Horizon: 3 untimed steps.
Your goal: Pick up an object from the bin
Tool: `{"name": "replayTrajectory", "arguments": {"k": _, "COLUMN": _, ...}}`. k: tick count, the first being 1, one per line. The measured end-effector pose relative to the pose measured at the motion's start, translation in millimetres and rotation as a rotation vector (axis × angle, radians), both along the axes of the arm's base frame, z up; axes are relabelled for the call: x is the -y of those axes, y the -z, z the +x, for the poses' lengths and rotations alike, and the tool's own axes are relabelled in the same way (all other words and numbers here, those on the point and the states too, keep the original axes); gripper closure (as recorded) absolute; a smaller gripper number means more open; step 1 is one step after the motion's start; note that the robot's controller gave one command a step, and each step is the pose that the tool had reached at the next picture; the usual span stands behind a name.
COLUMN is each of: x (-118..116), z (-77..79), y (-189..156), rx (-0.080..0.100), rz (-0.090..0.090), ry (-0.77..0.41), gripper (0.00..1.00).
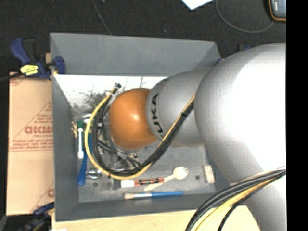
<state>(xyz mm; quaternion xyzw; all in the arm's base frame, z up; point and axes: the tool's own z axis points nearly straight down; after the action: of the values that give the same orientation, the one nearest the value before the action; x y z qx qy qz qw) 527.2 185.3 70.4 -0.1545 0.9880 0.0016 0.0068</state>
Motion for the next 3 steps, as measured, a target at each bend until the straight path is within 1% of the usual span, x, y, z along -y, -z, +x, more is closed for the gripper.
{"name": "replayTrajectory", "arguments": {"k": 1, "x": 19.0, "z": -6.0, "y": -0.4, "rx": -0.001, "rz": 0.0, "ry": 0.042, "gripper": 1.0}}
{"name": "replayTrajectory", "arguments": {"k": 2, "x": 19.0, "z": -6.0, "y": -0.5, "rx": -0.001, "rz": 0.0, "ry": 0.044, "gripper": 1.0}}
{"name": "replayTrajectory", "arguments": {"k": 3, "x": 19.7, "z": -6.6, "y": -20.0, "rx": -0.002, "rz": 0.0, "ry": 0.046, "gripper": 1.0}}
